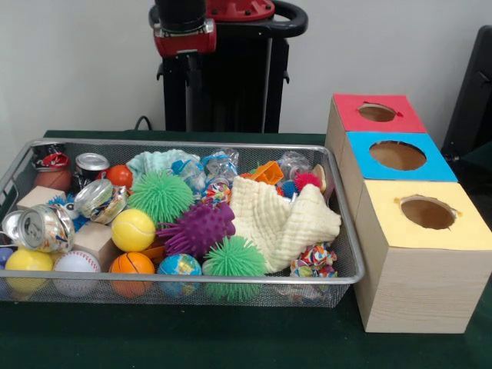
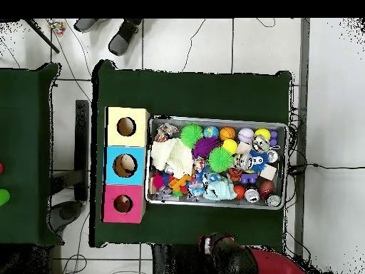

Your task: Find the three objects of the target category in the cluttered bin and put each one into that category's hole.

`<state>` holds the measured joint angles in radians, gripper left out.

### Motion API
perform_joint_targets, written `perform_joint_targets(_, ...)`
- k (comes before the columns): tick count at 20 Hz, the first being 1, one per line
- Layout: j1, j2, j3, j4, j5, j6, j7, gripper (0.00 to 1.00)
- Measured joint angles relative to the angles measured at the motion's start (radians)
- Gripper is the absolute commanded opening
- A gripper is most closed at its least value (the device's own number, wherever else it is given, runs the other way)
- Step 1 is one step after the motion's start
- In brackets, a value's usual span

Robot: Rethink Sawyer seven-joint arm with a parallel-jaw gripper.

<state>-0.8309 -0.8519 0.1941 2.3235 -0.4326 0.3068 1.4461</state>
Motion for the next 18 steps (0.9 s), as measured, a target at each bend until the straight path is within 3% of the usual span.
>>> perform_joint_targets(9, -0.073, -0.026, 0.0, 0.054, -0.069, -0.054, 0.0, 0.0)
perform_joint_targets(18, -0.061, -0.063, 0.022, 0.058, -0.041, -0.034, 0.0, 0.0)
